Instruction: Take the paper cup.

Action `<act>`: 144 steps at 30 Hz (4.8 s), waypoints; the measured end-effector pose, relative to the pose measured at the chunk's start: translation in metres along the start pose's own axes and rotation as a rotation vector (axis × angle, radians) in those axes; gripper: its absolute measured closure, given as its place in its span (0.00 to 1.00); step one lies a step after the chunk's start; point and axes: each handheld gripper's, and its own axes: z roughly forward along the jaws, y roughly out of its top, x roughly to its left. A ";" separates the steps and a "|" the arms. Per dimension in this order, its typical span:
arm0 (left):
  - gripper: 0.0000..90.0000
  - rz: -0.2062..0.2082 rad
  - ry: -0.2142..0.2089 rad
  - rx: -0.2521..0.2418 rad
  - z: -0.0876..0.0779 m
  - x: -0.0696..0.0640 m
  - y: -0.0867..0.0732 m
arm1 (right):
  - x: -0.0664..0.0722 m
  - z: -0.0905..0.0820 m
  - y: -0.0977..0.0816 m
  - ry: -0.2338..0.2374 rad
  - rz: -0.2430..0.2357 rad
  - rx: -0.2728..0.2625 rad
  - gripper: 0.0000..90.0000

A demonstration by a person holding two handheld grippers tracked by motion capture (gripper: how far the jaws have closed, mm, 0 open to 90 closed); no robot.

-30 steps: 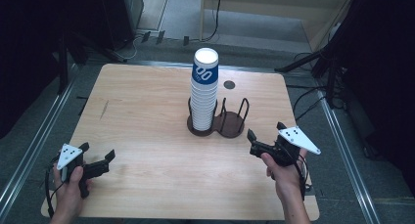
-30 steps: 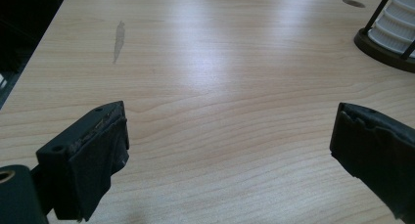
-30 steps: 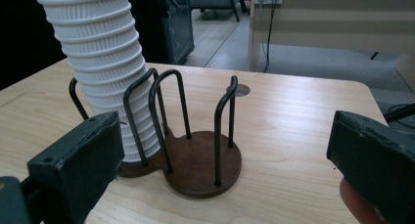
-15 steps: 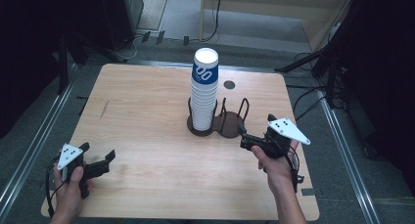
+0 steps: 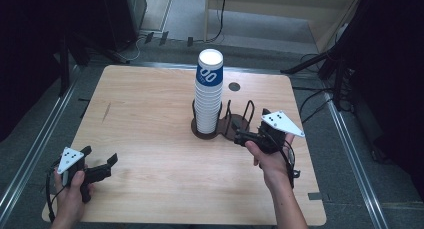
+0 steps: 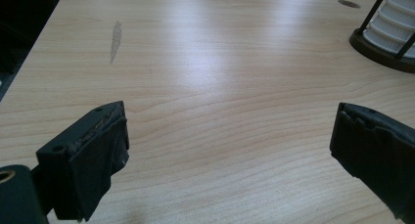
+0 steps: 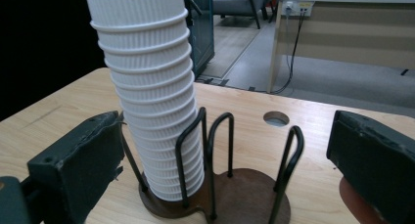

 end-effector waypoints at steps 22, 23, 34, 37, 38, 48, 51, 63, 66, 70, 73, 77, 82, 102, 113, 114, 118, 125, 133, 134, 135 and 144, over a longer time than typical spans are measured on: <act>0.02 0.008 -0.013 0.004 0.000 0.000 0.000 | 0.032 0.028 0.024 0.069 0.004 -0.019 0.00; 0.02 0.008 -0.013 0.003 0.000 0.000 0.000 | 0.033 0.029 0.024 0.071 0.003 -0.019 0.00; 0.02 0.008 -0.014 0.004 0.000 0.000 0.000 | 0.044 0.040 0.033 0.085 0.001 -0.019 0.00; 0.02 0.006 -0.014 0.005 0.000 0.000 0.000 | 0.045 0.043 0.034 0.088 -0.001 -0.020 0.00; 0.02 0.006 -0.014 0.006 0.000 0.000 0.000 | 0.047 0.044 0.035 0.092 0.001 -0.018 0.00; 0.02 0.007 -0.016 0.003 0.001 0.000 0.000 | 0.053 0.056 0.041 0.089 0.012 -0.034 0.00; 0.02 0.007 -0.017 0.004 0.001 0.000 0.000 | 0.054 0.060 0.043 0.082 0.009 -0.038 0.00; 0.02 0.004 -0.022 0.004 0.001 0.000 0.000 | 0.058 0.072 0.052 0.044 0.000 -0.055 0.01; 0.02 0.005 -0.021 0.005 0.001 0.000 0.000 | 0.059 0.076 0.054 0.031 -0.004 -0.056 0.02; 0.02 0.004 -0.022 0.006 0.001 0.000 0.000 | 0.060 0.080 0.058 0.015 0.001 -0.063 0.03; 0.02 0.004 -0.022 0.008 0.001 0.000 0.000 | 0.061 0.083 0.061 0.011 0.002 -0.064 0.04; 0.02 0.006 -0.023 0.007 0.001 0.000 0.000 | 0.063 0.090 0.063 -0.001 0.006 -0.058 0.05; 0.02 0.003 -0.023 0.007 0.001 0.000 0.000 | 0.065 0.098 0.065 -0.013 0.009 -0.059 0.07; 0.02 -0.005 -0.028 0.003 0.001 0.002 0.001 | 0.068 0.113 0.063 -0.023 0.025 -0.076 0.18; 0.02 -0.014 -0.031 0.002 0.001 0.002 0.001 | 0.070 0.112 0.066 -0.031 0.018 -0.072 0.19; 0.02 -0.013 -0.030 0.003 0.001 0.002 0.001 | 0.070 0.112 0.068 -0.031 0.017 -0.067 0.20; 0.02 -0.014 -0.028 0.003 0.001 0.002 0.001 | 0.070 0.112 0.072 -0.030 0.023 -0.077 0.20; 0.02 -0.014 -0.029 0.002 0.002 0.002 0.001 | 0.071 0.111 0.078 -0.030 0.025 -0.087 0.20; 0.02 -0.012 -0.029 0.004 0.002 0.002 0.001 | 0.071 0.108 0.090 -0.028 0.021 -0.100 0.20; 0.02 -0.013 -0.029 0.003 0.002 0.002 0.001 | 0.071 0.108 0.092 -0.027 0.018 -0.103 0.20; 0.02 -0.013 -0.030 0.003 0.002 0.002 0.001 | 0.071 0.108 0.094 -0.027 0.020 -0.104 0.21; 0.02 -0.017 -0.032 0.003 0.002 0.002 0.001 | 0.072 0.104 0.111 -0.029 0.012 -0.124 0.21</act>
